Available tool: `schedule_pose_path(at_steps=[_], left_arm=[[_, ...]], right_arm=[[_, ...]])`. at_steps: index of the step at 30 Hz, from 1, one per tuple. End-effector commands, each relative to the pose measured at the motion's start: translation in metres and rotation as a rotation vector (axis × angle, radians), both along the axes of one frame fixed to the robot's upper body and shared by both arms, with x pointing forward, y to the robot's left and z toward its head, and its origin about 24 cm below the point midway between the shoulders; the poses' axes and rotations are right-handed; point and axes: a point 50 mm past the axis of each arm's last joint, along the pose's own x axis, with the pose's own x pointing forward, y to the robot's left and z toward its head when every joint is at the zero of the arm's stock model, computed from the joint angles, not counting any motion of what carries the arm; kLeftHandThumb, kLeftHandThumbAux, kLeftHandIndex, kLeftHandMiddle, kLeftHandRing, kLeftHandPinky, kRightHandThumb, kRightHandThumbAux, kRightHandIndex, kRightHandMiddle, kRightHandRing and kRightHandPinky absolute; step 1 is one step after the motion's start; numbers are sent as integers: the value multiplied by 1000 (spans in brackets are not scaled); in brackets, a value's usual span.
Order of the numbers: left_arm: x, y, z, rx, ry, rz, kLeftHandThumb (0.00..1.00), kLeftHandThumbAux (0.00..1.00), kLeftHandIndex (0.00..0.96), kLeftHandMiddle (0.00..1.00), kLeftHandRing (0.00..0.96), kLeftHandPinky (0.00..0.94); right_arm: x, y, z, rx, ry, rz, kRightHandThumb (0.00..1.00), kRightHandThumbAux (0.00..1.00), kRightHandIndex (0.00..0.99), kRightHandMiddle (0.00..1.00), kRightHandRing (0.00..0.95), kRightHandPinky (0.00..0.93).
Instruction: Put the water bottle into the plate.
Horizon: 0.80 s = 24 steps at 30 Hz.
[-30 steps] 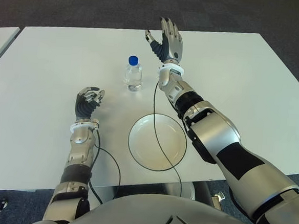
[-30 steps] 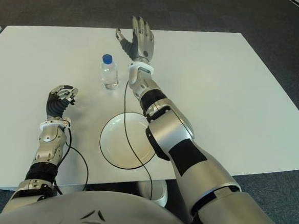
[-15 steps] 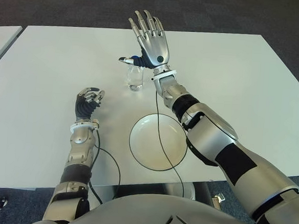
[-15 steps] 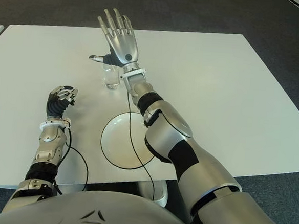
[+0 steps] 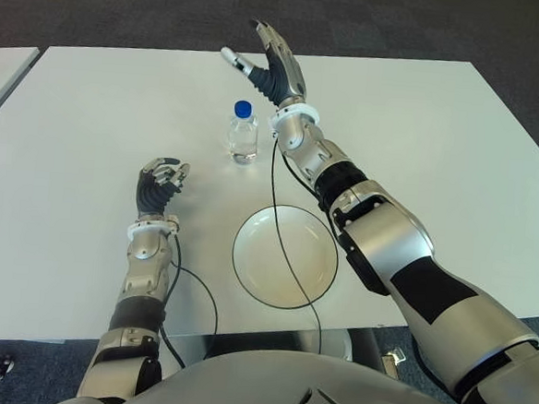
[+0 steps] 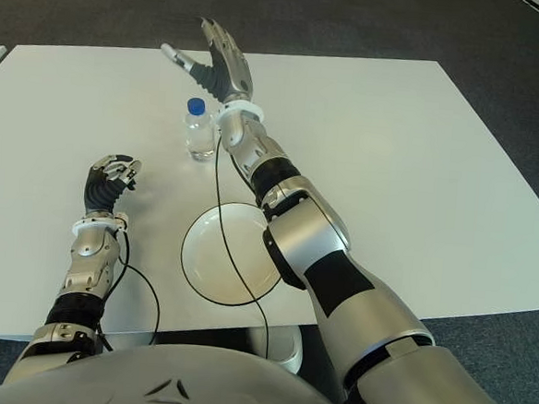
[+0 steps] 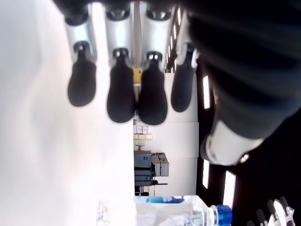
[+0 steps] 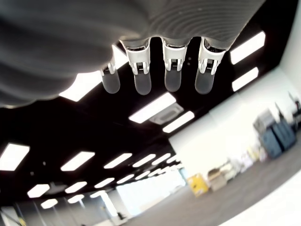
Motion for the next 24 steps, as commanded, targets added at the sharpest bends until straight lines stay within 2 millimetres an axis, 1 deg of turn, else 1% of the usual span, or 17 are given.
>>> schedule_pose_path(at_steps=[1, 6, 12, 20, 24], left_arm=[[-2, 0, -4, -7, 23, -6, 707, 711, 438, 716, 692, 665], [-2, 0, -4, -10, 30, 1, 707, 711, 438, 714, 690, 664], [-2, 0, -5, -11, 45, 6, 707, 712, 438, 711, 687, 661], [-2, 1, -5, -11, 58, 9, 708, 712, 438, 707, 684, 650], [-2, 1, -4, -7, 53, 7, 708, 713, 437, 707, 683, 659]], right_arm=[[-11, 25, -8, 245, 169, 114, 573, 159, 0, 0, 0, 0], [-7, 22, -7, 382, 260, 141, 572, 172, 0, 0, 0, 0], [-5, 21, -6, 470, 327, 172, 574, 195, 0, 0, 0, 0], [-6, 24, -5, 494, 340, 193, 576, 205, 0, 0, 0, 0], [-7, 28, -5, 490, 348, 204, 573, 200, 0, 0, 0, 0]])
